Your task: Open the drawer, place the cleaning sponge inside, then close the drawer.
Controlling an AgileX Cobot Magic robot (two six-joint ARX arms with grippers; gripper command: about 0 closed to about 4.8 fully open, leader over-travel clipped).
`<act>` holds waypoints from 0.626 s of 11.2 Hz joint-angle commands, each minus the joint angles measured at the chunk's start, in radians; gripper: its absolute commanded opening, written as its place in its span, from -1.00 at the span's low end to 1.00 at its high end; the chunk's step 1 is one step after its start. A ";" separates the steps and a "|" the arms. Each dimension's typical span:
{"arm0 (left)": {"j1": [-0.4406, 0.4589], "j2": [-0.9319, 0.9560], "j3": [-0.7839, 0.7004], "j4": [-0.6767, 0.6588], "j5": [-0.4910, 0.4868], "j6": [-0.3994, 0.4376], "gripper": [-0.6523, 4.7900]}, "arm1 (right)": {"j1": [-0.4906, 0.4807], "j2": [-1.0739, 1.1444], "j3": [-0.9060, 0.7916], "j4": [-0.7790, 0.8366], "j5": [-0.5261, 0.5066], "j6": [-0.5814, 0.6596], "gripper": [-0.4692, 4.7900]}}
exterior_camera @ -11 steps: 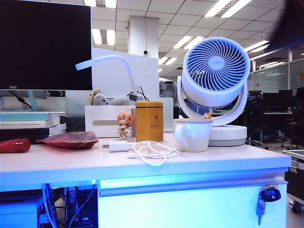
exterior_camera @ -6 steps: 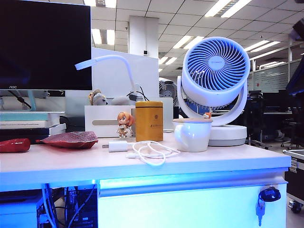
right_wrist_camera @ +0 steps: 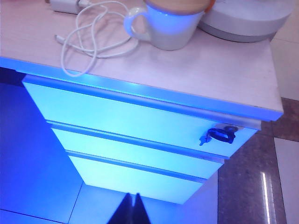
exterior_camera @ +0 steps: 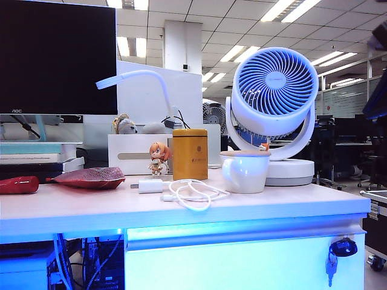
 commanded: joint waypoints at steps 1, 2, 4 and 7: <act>-0.004 -0.003 -0.003 -0.024 -0.004 0.111 -0.73 | 0.000 -0.002 0.004 0.014 0.008 0.005 -0.85; -0.004 -0.003 -0.003 -0.023 -0.017 0.118 -0.61 | 0.000 0.000 0.004 0.013 0.008 0.005 -0.85; -0.004 -0.003 -0.003 -0.023 -0.010 0.118 -0.61 | 0.000 -0.001 0.004 0.013 0.008 0.005 -0.85; -0.004 -0.003 -0.003 -0.024 0.001 0.118 -0.61 | -0.294 -0.122 -0.259 0.475 -0.016 -0.092 -0.85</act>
